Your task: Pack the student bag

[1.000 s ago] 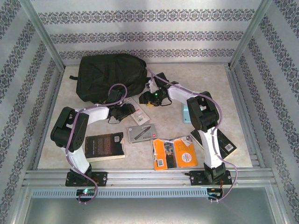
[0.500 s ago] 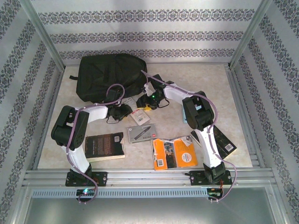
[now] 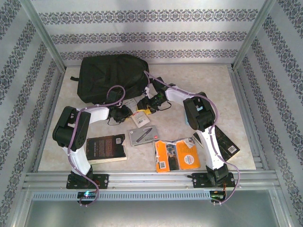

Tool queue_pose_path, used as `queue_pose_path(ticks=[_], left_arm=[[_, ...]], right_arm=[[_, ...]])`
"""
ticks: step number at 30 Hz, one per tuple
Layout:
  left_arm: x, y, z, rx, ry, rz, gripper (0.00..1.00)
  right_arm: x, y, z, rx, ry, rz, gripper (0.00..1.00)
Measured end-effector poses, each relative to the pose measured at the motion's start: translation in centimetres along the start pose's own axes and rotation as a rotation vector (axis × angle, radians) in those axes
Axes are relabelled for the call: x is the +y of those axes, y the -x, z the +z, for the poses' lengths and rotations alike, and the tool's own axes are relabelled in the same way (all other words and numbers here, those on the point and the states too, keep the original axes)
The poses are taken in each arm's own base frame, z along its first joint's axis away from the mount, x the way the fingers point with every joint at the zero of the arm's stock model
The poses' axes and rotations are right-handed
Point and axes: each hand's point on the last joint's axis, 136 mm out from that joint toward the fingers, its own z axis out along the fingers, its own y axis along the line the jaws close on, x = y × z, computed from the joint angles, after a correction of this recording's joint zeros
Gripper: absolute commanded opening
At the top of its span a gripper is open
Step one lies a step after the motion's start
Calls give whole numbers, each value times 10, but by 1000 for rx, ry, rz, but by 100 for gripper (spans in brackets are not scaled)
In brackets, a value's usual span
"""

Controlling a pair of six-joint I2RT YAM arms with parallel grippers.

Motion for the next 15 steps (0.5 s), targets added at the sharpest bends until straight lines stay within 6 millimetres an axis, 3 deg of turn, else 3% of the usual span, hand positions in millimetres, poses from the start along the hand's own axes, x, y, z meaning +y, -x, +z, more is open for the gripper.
queue_pose_path(ticks=[5,9,15], left_arm=[[-3,1,1,2,-10,-12,23],[-7,2,-2,-5,-20,-8,24],[-16,5,-5,-18,-56,7,37]], right_arm=[[-8,0,4,5,-7,33,20],[-9,2,1,1,0,46,11],[-7,9,-11,-41,23,67,3]])
